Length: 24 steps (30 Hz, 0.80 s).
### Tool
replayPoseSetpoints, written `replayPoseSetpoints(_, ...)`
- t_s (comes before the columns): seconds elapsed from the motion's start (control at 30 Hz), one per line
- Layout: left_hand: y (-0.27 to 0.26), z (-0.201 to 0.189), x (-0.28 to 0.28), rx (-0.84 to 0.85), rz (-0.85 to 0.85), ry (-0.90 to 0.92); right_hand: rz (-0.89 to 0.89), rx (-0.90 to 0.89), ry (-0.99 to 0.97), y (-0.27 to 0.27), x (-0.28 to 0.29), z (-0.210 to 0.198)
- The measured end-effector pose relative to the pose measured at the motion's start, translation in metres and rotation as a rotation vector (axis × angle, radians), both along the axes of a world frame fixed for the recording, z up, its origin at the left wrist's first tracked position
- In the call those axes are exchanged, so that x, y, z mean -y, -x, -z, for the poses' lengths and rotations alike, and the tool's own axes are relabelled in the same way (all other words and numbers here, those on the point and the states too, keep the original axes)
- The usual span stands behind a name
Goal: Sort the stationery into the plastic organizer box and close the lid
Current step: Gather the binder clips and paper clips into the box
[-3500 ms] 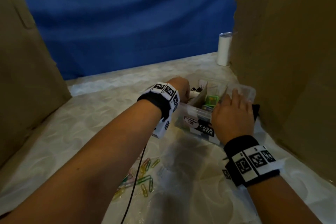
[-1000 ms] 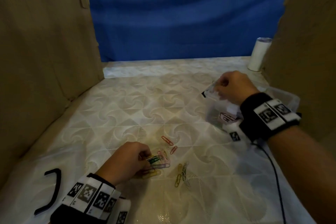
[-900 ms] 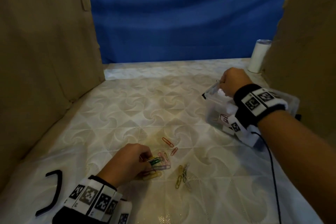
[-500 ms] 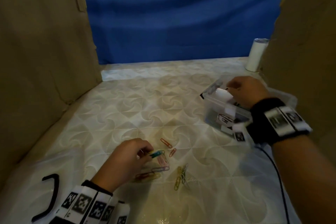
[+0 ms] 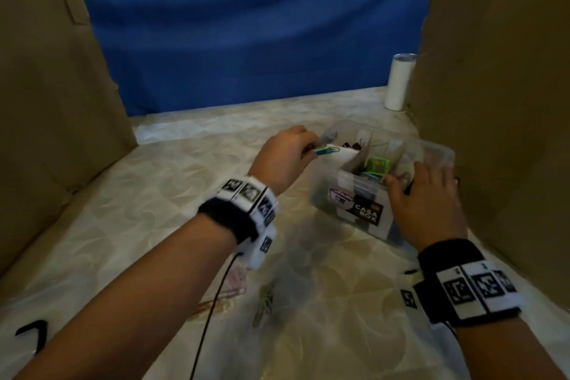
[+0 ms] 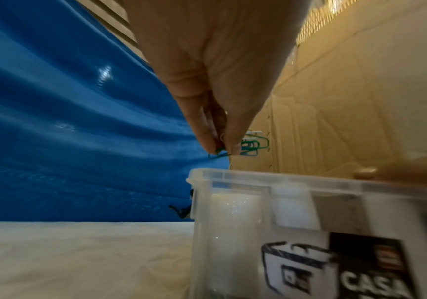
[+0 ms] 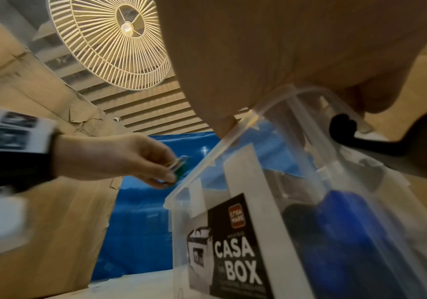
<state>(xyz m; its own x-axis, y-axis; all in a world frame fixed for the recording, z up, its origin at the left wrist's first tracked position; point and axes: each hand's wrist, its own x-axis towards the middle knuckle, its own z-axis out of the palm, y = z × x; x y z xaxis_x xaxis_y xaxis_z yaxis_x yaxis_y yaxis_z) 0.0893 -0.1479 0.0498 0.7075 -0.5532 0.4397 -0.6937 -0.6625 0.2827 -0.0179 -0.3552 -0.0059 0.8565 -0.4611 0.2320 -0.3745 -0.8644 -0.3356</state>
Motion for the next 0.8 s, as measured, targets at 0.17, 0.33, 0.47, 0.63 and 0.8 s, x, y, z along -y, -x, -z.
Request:
replayPoseSetpoints(0.17, -0.034, -0.017, 0.057, -0.142, -0.082, -0.464, -0.023, 0.033, -0.034, 0.004, -0.002, -0.001)
replayPoseSetpoints(0.33, -0.038, -0.026, 0.076, -0.324, -0.08, -0.641, -0.033, 0.043, -0.009, 0.002, -0.001, 0.002)
replayPoseSetpoints(0.47, -0.019, -0.03, 0.035, -0.186, -0.013, -0.358, -0.038, 0.023, -0.038, 0.005, -0.003, -0.003)
replayPoseSetpoints(0.63, 0.021, -0.002, -0.049, -0.149, -0.029, -0.33, -0.178, 0.138, 0.068, 0.027, -0.037, -0.015)
replayPoseSetpoints(0.8, 0.054, 0.05, -0.11, -0.605, -0.113, -0.477, -0.671, -0.106, -0.172, 0.035, -0.116, -0.012)
